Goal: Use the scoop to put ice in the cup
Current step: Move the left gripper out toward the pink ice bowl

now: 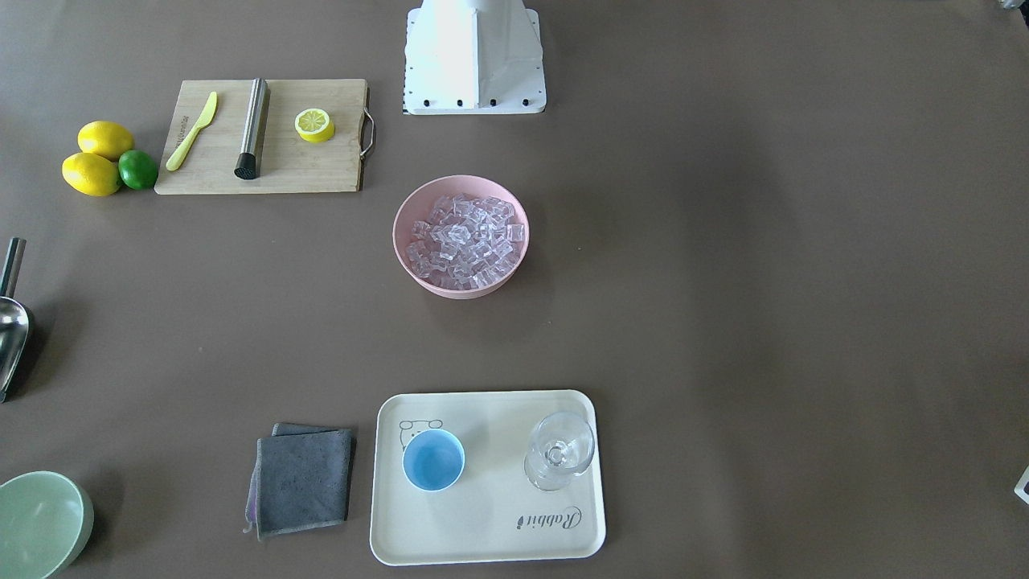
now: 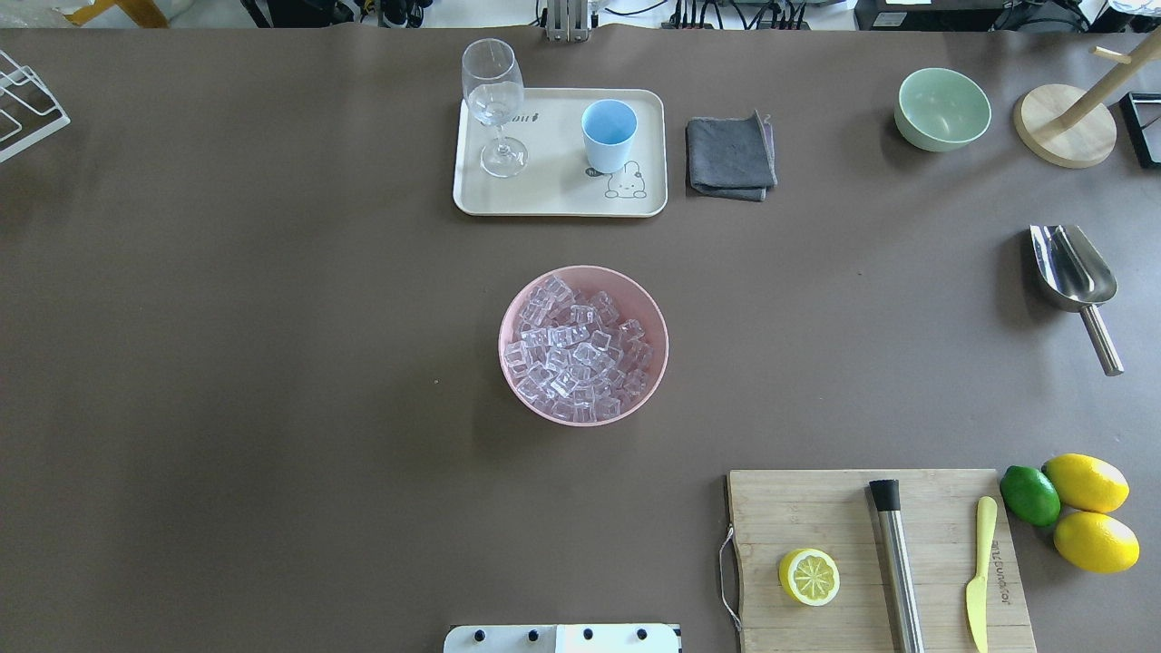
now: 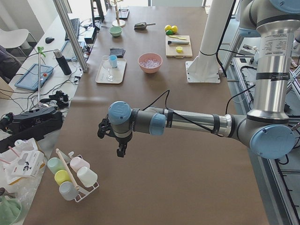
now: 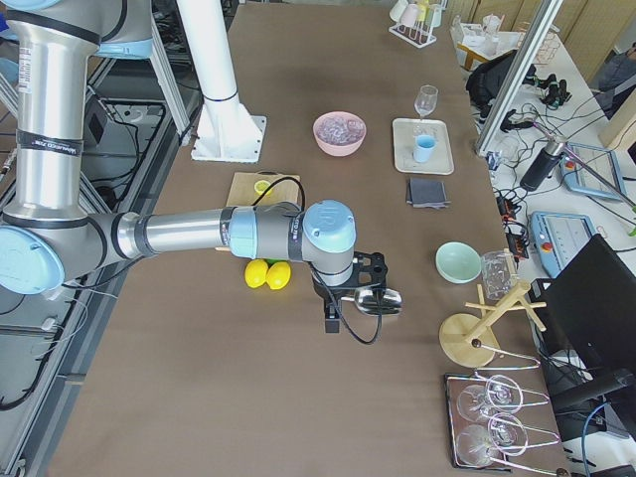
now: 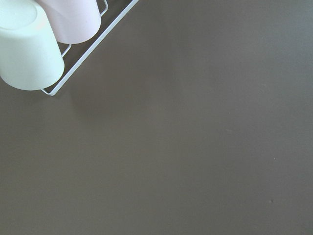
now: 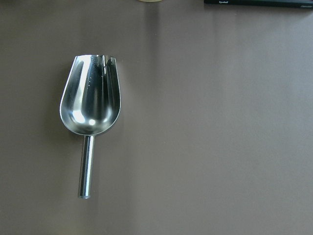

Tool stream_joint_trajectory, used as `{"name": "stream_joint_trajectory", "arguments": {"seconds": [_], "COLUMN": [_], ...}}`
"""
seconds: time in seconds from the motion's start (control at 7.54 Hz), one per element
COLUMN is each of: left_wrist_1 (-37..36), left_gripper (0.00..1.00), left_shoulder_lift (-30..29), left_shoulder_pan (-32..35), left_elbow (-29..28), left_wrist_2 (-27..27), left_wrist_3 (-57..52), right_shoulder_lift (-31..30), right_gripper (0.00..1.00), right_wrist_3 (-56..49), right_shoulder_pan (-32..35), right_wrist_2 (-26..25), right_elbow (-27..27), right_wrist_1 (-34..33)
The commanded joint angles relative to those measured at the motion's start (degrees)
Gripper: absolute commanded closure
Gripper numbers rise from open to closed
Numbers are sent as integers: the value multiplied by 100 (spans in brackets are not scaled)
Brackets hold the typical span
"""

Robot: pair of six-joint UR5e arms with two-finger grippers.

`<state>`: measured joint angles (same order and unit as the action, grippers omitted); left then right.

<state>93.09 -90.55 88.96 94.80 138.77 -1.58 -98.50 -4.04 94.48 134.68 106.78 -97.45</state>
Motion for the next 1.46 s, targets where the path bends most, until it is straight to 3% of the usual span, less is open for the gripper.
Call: {"name": "stream_joint_trajectory", "arguments": {"seconds": [0.0, 0.4, 0.8, 0.93, 1.33], "left_wrist_1": [-1, 43, 52, 86, 1329], "left_gripper": [1, 1, 1, 1, 1], "left_shoulder_lift": [28, 160, -102, -321, -744], "left_shoulder_pan": [-10, -10, -1070, -1152, -1800], "left_elbow": [4, 74, 416, 426, 391], "left_wrist_2": [-79, -70, -78, -79, -209], "left_wrist_3": [-9, -9, -9, -9, -18], "right_shoulder_lift": [-20, -2, -46, -55, -125], "right_gripper": [0, 0, 0, 0, 0], "right_wrist_3": [-35, -9, 18, 44, 545], "right_shoulder_pan": [26, 27, 35, 35, 27], "right_wrist_2": [49, 76, 50, 67, 32], "right_elbow": [0, 27, 167, 176, 352], "right_wrist_1": [7, 33, 24, 16, 42]}}
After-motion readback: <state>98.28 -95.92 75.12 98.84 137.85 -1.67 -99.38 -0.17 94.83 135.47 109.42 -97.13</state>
